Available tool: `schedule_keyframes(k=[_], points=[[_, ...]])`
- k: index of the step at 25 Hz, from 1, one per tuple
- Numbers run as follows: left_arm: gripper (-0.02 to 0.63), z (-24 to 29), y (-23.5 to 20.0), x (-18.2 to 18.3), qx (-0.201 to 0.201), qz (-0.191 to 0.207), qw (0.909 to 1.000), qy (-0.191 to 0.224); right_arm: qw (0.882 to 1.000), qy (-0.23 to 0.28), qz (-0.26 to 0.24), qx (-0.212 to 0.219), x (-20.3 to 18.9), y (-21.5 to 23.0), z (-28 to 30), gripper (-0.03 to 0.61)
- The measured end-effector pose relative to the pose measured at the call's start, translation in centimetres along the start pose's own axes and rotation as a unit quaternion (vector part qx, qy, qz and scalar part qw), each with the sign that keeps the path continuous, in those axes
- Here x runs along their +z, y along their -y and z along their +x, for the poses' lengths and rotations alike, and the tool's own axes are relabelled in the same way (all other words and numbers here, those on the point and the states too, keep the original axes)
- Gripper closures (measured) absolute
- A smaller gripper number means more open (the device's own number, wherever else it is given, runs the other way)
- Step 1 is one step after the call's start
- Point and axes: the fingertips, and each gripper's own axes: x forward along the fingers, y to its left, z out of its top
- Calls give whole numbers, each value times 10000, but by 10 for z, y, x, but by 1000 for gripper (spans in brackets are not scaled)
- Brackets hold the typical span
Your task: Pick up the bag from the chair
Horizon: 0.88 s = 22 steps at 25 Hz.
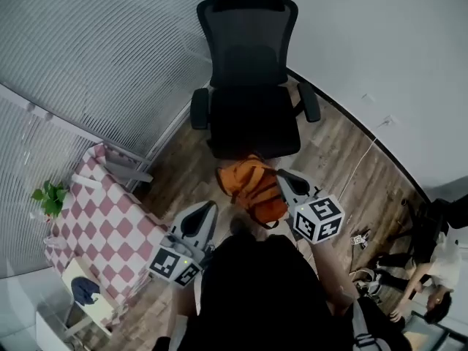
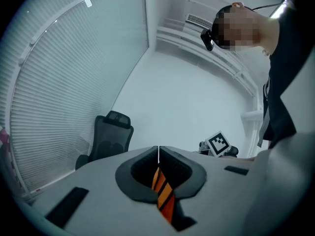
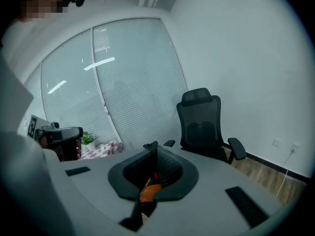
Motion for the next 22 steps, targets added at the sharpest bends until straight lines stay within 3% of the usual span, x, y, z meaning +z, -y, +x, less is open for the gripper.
schedule_keyframes(k=[5, 10, 16, 22], points=[[580, 25, 49, -10, -372, -67, 9991, -175, 9997, 95, 178, -143, -18, 6, -58, 557], [580, 39, 102, -27, -637, 47, 9974, -320, 9993, 269, 3, -256, -27, 23, -122, 557], [580, 43, 155, -44, -703, 175, 9966, -395, 9973, 678, -258, -75, -14, 24, -188, 557], [580, 33, 193, -67, -583, 290, 9969, -440, 9941, 960, -447, -223, -13, 33, -250, 557]])
